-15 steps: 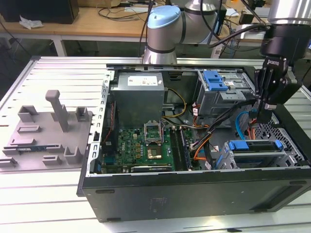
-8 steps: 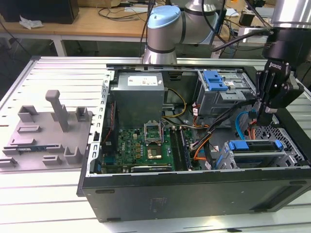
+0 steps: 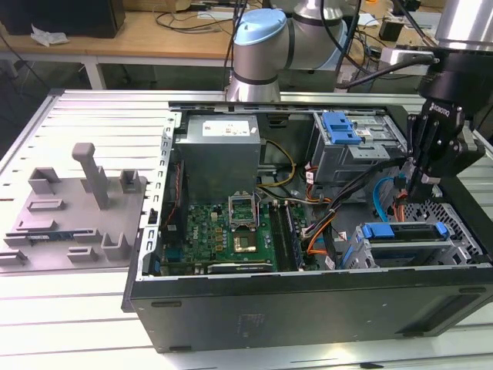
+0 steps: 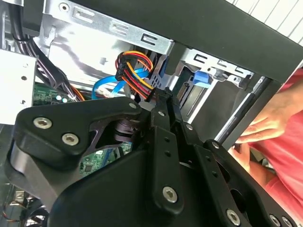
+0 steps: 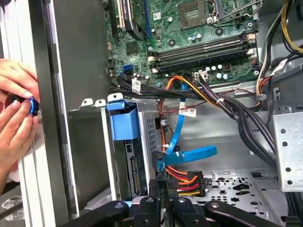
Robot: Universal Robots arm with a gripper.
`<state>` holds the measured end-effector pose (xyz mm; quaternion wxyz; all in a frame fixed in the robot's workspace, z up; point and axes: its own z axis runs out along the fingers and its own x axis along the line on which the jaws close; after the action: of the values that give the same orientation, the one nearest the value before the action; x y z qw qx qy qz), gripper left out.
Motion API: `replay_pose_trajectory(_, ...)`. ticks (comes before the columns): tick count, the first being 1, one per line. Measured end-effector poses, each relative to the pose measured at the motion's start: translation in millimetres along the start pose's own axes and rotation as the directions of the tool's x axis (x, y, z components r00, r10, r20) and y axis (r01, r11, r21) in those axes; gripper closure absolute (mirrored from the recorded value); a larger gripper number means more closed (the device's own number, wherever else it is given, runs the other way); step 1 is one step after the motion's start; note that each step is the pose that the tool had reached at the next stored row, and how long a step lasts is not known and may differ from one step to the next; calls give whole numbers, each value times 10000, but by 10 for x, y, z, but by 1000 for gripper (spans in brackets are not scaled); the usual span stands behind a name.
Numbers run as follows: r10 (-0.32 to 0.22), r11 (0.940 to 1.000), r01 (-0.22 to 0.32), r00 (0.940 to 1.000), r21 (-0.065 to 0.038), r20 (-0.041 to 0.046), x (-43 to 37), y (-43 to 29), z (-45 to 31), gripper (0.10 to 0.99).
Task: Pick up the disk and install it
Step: 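Insert the first disk wire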
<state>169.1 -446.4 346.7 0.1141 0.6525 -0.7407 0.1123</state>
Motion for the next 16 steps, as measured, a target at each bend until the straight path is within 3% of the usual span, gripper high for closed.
replay_pose_trajectory(4,-293,9995,293,9996,97,18,25,10,-25,918)
replay_pose_trajectory(9,-354,9994,351,9980,69,530,110,7,-15,918)
replay_pose_trajectory(11,-363,9993,361,9962,47,796,167,1,-3,918)
replay_pose_trajectory(12,-368,9993,366,9954,41,880,192,-1,1,918)
replay_pose_trajectory(16,-381,9993,380,9939,32,1030,286,-10,22,918)
